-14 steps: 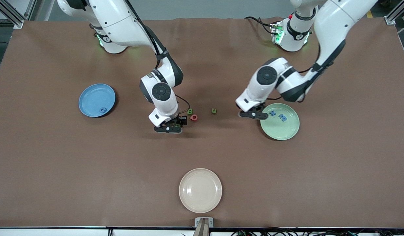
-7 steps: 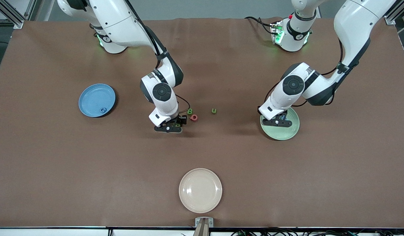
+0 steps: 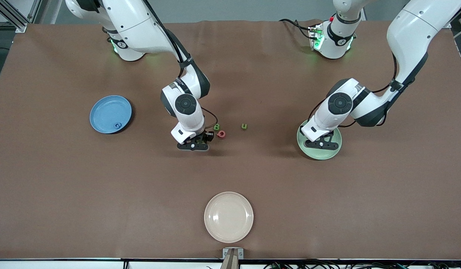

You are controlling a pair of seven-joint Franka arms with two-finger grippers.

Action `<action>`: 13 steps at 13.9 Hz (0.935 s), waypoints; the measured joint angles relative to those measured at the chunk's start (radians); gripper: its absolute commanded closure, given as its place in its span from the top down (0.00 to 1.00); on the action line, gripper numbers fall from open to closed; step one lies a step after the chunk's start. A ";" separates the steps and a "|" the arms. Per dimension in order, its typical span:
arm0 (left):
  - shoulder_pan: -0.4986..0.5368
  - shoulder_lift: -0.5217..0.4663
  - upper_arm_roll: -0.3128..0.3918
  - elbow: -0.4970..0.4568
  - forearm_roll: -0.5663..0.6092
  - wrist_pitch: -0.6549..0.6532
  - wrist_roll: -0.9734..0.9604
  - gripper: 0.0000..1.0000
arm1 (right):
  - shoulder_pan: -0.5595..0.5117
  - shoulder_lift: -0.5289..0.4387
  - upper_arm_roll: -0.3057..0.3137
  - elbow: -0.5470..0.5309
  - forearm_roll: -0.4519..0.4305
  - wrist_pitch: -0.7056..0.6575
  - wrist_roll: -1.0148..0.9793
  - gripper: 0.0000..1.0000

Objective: Sort uppercase to blue plate, lowercase to green plate

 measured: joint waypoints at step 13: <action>-0.003 0.036 -0.040 0.041 0.016 0.003 -0.002 0.99 | 0.002 -0.003 -0.004 0.001 0.004 -0.014 -0.028 1.00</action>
